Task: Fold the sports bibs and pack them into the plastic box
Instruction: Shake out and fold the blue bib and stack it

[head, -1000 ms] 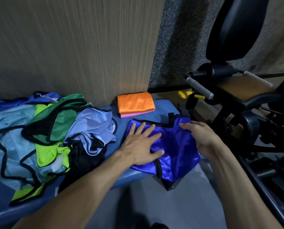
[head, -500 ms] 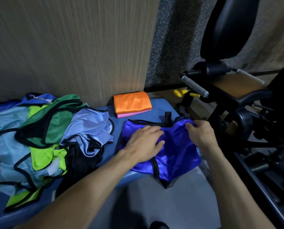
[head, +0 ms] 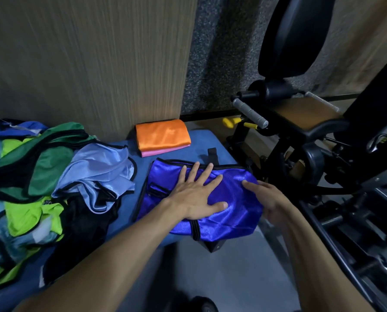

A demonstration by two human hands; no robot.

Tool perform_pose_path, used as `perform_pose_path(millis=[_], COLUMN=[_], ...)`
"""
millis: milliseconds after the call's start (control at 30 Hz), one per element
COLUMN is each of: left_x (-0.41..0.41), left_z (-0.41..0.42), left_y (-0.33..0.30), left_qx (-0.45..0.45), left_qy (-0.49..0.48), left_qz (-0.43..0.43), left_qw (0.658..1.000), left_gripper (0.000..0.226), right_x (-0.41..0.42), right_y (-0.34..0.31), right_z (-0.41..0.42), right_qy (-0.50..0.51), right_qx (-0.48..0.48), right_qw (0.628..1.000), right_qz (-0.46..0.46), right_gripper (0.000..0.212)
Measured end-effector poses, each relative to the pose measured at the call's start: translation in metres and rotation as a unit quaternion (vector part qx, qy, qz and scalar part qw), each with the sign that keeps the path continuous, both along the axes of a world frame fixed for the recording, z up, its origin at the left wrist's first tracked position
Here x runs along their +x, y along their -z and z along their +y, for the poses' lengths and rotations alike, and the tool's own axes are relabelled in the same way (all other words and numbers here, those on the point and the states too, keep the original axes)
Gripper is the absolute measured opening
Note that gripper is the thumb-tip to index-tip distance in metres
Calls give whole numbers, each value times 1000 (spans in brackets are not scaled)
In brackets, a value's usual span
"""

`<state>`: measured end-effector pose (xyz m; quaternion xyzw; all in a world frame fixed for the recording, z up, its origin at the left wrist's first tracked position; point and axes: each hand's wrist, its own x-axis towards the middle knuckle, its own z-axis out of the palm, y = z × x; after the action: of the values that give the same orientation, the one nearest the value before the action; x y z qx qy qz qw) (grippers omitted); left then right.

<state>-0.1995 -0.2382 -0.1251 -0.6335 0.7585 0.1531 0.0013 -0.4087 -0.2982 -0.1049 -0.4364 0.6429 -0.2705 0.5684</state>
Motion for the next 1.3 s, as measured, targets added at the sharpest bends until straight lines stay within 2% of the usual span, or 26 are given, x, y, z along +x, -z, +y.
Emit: perform_pose_path(millis=[67, 200, 333, 400, 533, 733, 800, 867, 967, 1033, 1100, 1133, 1233, 1300], left_x=[3, 6, 11, 20, 57, 105, 114, 123, 133, 136, 136, 133, 125, 119], left_z=[1, 2, 5, 9, 22, 46, 50, 54, 56, 53, 48, 46, 40, 36], left_y=[-2, 0, -2, -10, -28, -32, -28, -22, -17, -15, -15, -17, -18, -16], left_qx=[7, 24, 13, -22, -121, -115, -116, -119, -94, -71, -66, -67, -75, -77], left_qy=[4, 17, 26, 26, 0, -67, -84, -110, -193, -238, -263, -268, -277, -289], left_qz=[-7, -12, 25, 57, 77, 45, 83, 174, 343, 408, 409, 397, 344, 298], left_qw=[1000, 1000, 999, 998, 990, 990, 986, 971, 915, 879, 871, 875, 894, 906], left_gripper=[95, 109, 106, 93, 45, 7, 10, 17, 24, 23, 39, 45, 32, 25], right_x=[-3, -2, 11, 24, 60, 131, 153, 168, 183, 189, 191, 190, 178, 167], right_y=[-3, -17, -37, -44, -50, -53, -49, -42, -32, -26, -23, -22, -16, -10], right_z=[4, 13, 21, 24, 28, 40, 45, 49, 53, 55, 54, 53, 54, 54], right_qy=[-35, -87, -151, -167, -174, -204, -218, -242, -296, -327, -342, -351, -387, -384], right_qx=[-5, -29, -73, -92, -114, -125, -131, -144, -165, -165, -156, -153, -193, -261], right_qw=[999, 992, 980, 974, 970, 967, 965, 959, 937, 924, 922, 920, 900, 882], right_qz=[-26, -84, -108, -120, -123, -91, -57, -4, 87, 108, 96, 82, 55, 78], right_gripper=[23, 24, 26, 26, 24, 27, 40, 54, 61, 72, 79, 76, 53, 49])
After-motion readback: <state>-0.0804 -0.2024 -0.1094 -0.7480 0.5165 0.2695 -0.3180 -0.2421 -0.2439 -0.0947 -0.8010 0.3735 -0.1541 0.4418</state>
